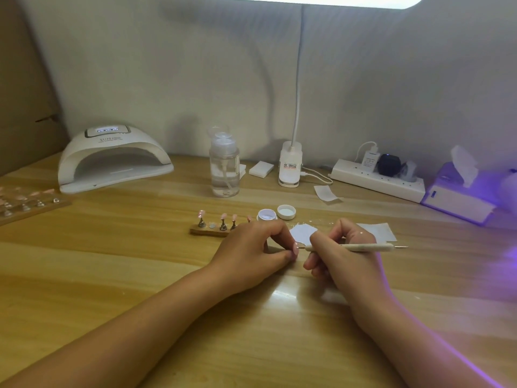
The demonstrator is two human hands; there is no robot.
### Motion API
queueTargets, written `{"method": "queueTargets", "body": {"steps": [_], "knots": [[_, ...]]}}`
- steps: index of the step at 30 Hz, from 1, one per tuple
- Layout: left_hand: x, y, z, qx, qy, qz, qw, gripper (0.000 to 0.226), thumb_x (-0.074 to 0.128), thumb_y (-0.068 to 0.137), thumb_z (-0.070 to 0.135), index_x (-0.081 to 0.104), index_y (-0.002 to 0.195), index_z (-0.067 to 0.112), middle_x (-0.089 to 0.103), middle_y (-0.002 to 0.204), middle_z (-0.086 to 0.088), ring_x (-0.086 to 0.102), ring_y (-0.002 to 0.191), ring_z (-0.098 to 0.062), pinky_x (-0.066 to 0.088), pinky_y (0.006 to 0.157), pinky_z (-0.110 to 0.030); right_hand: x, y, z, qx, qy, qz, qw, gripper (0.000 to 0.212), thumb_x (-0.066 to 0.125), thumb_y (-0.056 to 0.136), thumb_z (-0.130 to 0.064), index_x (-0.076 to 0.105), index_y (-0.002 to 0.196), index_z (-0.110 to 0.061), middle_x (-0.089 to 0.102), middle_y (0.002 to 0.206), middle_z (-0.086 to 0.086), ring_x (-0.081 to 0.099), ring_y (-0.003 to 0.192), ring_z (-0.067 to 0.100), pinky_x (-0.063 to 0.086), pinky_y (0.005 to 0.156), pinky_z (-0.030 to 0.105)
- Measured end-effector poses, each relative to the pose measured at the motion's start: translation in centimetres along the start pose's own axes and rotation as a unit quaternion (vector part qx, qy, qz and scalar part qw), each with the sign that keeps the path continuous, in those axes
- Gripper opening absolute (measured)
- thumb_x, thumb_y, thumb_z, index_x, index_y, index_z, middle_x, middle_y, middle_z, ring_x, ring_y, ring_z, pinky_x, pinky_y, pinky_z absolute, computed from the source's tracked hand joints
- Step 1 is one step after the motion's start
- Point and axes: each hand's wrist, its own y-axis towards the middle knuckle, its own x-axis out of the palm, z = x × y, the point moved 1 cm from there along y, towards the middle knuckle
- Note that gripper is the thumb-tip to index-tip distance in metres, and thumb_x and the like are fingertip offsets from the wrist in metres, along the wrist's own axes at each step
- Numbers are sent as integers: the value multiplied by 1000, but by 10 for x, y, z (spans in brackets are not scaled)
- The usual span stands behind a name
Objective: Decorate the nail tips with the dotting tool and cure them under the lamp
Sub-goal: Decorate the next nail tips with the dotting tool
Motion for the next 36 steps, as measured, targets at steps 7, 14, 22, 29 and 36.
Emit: {"method": "queueTargets", "body": {"steps": [7,14,22,29,36], "knots": [[0,0,0,-4,5,-4,1000,23,74,83,27,59,73,41,59,71,39,49,53,2,29,52,-13,0,-1,-1,-1,9,-3,1000,24,60,79,-4,42,66,-12,67,55,15,53,39,14,40,40,17],[0,0,1,-3,8,-4,1000,24,74,84,29,58,73,43,58,69,39,48,52,3,27,52,-14,0,0,1,0,-1,-7,1000,22,61,79,-7,43,67,-12,69,57,14,55,42,15,43,42,21],[0,0,0,1,12,-4,1000,24,74,84,29,57,73,44,57,67,40,49,53,3,27,53,-17,-1,0,1,-3,9,1,1000,20,60,79,-6,43,68,-11,68,56,15,54,41,14,42,41,20],[1,1,-1,2,10,-1,1000,26,74,85,28,57,72,44,58,68,39,49,52,4,29,52,-13,0,1,2,-6,2,-3,1000,21,61,79,-7,43,68,-11,68,56,14,55,42,14,43,42,19],[1,1,-2,-6,-4,-1,1000,19,74,84,30,62,74,40,61,71,36,48,50,2,28,53,-14,-3,0,-3,-8,68,35,997,24,59,80,-7,44,63,-14,63,50,11,48,38,10,39,38,17]]}}
